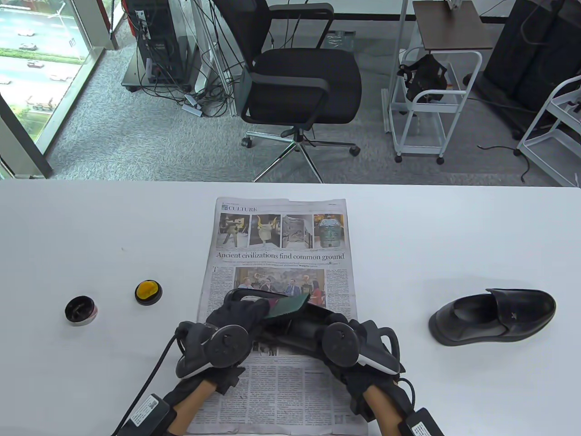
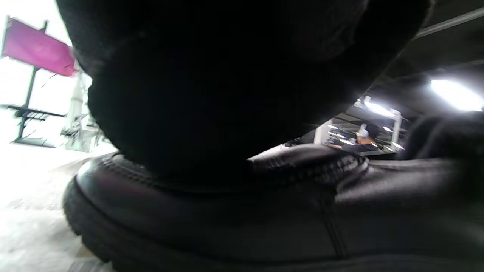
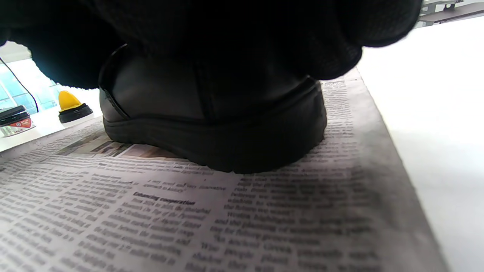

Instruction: Dip and apply built-in sponge shoe polish on shoes

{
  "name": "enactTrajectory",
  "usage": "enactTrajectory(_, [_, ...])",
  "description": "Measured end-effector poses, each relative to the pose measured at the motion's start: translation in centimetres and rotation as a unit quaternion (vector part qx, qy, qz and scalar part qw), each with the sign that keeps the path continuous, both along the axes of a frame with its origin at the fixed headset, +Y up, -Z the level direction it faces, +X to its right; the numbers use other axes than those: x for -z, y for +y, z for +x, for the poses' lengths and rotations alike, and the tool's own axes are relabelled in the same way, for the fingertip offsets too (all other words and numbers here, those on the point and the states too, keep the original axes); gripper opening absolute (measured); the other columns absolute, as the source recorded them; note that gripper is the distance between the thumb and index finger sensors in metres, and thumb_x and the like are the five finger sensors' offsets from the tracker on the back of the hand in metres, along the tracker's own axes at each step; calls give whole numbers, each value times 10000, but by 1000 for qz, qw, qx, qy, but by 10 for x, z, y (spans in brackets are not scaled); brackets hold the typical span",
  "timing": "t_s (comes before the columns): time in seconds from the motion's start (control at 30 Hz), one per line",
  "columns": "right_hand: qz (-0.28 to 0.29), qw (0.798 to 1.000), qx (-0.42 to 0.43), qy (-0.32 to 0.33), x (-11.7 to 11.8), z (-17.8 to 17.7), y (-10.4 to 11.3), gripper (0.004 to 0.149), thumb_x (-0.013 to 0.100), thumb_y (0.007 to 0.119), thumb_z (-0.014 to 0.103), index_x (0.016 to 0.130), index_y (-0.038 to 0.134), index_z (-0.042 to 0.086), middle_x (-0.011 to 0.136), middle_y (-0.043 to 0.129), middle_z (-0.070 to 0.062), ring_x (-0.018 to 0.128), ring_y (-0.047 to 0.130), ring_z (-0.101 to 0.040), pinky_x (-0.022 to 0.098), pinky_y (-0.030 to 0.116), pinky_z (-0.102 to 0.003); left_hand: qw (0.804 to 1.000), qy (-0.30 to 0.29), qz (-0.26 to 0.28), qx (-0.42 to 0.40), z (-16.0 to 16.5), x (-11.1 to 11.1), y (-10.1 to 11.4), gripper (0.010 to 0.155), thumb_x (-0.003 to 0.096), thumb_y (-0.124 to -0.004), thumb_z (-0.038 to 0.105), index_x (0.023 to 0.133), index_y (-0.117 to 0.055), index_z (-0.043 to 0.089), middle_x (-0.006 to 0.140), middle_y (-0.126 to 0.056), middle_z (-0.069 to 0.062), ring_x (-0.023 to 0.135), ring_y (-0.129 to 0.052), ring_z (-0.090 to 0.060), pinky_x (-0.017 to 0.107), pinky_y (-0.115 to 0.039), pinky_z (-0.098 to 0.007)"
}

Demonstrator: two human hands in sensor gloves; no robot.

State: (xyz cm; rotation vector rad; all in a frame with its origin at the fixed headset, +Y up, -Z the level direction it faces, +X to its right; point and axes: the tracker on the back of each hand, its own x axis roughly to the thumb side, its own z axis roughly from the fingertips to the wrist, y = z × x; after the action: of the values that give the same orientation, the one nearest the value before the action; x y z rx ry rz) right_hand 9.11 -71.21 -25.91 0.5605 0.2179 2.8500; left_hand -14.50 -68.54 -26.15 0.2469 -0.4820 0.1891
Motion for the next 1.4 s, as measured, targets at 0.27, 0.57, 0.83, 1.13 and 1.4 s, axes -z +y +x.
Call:
enactTrajectory(0.27, [1,1000,-7,7,0,0,0,389,462,742,370,825,757,231,960,615,-85,667,830,-476,553,700,-644,983,-35,0,182,-9,9,-13,411,533,-819,263,940,-815,315,944,-842,-93,859,-848,-404,654,-718,-603])
enactTrajectory(0.57, [0,1000,-9,8,1,0,0,390,464,740,370,829,752,233,961,613,-80,669,830,-475,555,701,-641,984,102,-14,142,-46,29,-15,413,572,-767,233,980,-749,293,933,-705,-134,838,-786,-413,650,-676,-631])
enactTrajectory(0.83, [1,1000,-6,6,1,0,0,388,462,741,370,824,757,231,959,613,-86,667,828,-476,553,698,-644,991,116,-19,-69,-46,25,1,436,581,-757,334,1016,-744,293,985,-810,-171,821,-883,-450,609,-754,-611])
enactTrajectory(1.13, [4,1000,-3,5,0,0,-1,386,461,742,372,820,760,232,957,617,-84,661,830,-478,549,700,-645,994,-37,53,83,10,12,-12,447,551,-758,336,996,-743,377,1125,-786,-32,924,-860,-443,651,-738,-602])
enactTrajectory(1.4, [7,1000,-7,6,0,-2,-1,386,461,741,374,818,761,230,955,618,-89,659,831,-477,548,699,-646,986,43,5,163,-6,35,-27,456,582,-716,306,1036,-669,331,1118,-774,-70,950,-785,-494,662,-685,-627])
